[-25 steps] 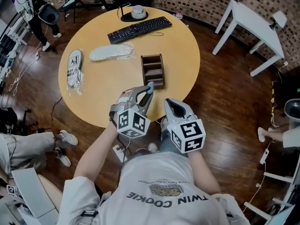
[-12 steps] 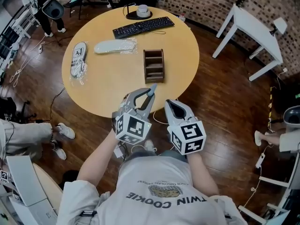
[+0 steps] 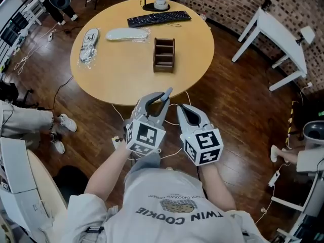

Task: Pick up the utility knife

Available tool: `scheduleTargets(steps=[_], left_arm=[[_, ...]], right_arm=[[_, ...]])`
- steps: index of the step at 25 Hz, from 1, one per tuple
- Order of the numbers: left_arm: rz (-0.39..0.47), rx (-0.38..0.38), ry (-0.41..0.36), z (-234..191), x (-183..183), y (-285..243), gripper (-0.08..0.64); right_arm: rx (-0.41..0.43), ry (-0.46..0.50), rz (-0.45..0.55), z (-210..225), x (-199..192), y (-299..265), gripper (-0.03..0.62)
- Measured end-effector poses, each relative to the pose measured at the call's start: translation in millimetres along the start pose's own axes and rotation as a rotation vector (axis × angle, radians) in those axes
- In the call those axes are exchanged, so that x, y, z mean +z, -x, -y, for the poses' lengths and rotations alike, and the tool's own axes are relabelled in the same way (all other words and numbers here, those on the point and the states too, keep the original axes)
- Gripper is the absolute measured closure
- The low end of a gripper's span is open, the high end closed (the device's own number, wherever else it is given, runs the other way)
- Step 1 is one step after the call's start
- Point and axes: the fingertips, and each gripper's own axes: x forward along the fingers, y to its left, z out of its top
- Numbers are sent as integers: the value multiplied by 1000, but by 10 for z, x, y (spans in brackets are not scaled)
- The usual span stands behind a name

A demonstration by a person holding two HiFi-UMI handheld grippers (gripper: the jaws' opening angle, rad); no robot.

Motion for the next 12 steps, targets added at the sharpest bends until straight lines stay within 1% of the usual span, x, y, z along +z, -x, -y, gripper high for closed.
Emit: scheduleTargets(steps=[7, 12], left_arm=[[11, 63, 34, 383, 166, 391, 491], [30, 102, 51, 660, 289, 626, 491]], right_arm=[[49, 16, 20, -194, -86, 510, 591], [55, 24, 36, -251, -170, 855, 591]])
